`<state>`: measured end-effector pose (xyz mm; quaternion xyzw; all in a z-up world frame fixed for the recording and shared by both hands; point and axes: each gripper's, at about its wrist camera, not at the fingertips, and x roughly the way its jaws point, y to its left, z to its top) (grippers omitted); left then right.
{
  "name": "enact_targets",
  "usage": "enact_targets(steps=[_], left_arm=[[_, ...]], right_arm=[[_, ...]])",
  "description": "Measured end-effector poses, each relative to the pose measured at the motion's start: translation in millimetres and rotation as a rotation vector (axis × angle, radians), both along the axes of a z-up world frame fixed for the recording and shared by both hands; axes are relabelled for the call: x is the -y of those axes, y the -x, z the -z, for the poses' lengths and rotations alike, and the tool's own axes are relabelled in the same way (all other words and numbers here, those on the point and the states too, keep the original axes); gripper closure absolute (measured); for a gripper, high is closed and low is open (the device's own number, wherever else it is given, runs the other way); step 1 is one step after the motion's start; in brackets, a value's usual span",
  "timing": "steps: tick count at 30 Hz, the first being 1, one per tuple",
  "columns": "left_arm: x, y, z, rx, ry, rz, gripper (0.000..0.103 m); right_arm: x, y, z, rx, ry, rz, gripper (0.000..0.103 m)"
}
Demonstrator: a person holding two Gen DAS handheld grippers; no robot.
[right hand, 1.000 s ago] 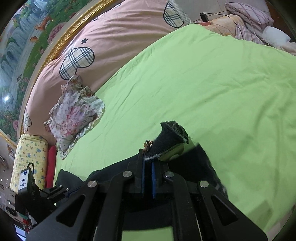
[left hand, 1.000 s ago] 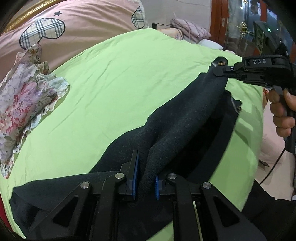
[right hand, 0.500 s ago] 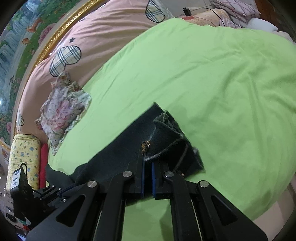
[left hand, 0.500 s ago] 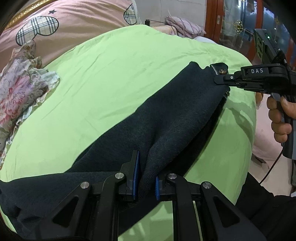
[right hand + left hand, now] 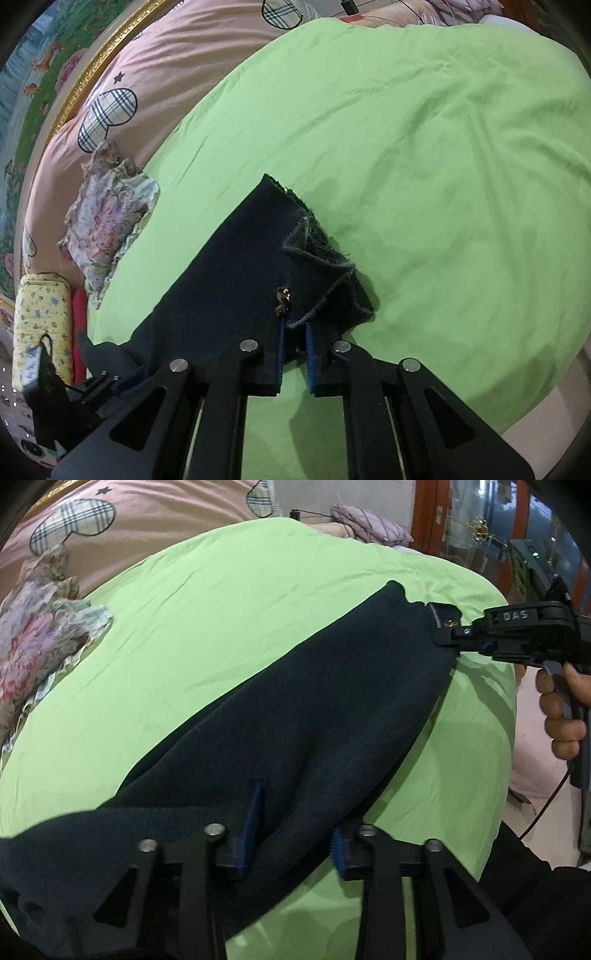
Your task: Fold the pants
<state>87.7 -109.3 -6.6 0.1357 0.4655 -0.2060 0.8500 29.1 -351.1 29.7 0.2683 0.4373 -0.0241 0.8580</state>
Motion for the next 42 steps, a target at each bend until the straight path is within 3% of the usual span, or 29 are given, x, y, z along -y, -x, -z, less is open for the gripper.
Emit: enact_targets(steps=[3, 5, 7, 9, 16, 31, 42], left_arm=[[-10, 6, -5, 0.001, 0.042, -0.025, 0.050], [-18, 13, -10, 0.017, 0.061, -0.053, 0.045], [-27, 20, -16, 0.036, 0.079, -0.087, 0.038], [-38, 25, -20, 0.046, 0.103, -0.125, 0.034], [-86, 41, -30, 0.068, 0.166, -0.276, 0.034], [-203, 54, -44, 0.098, 0.208, -0.576, 0.031], [-278, 57, -59, 0.100, 0.282, -0.762, 0.029]], right_arm=[[1, 5, -8, 0.012, 0.015, 0.008, 0.081], [2, 10, -17, 0.033, 0.058, 0.043, 0.058], [3, 18, -29, 0.076, 0.105, 0.075, 0.054], [2, 22, -35, 0.100, 0.123, 0.079, 0.054], [-35, 18, -44, 0.143, 0.142, -0.021, 0.054], [-142, -12, -26, 0.103, 0.145, -0.342, 0.054], [-217, -24, -19, 0.101, 0.171, -0.565, 0.054]])
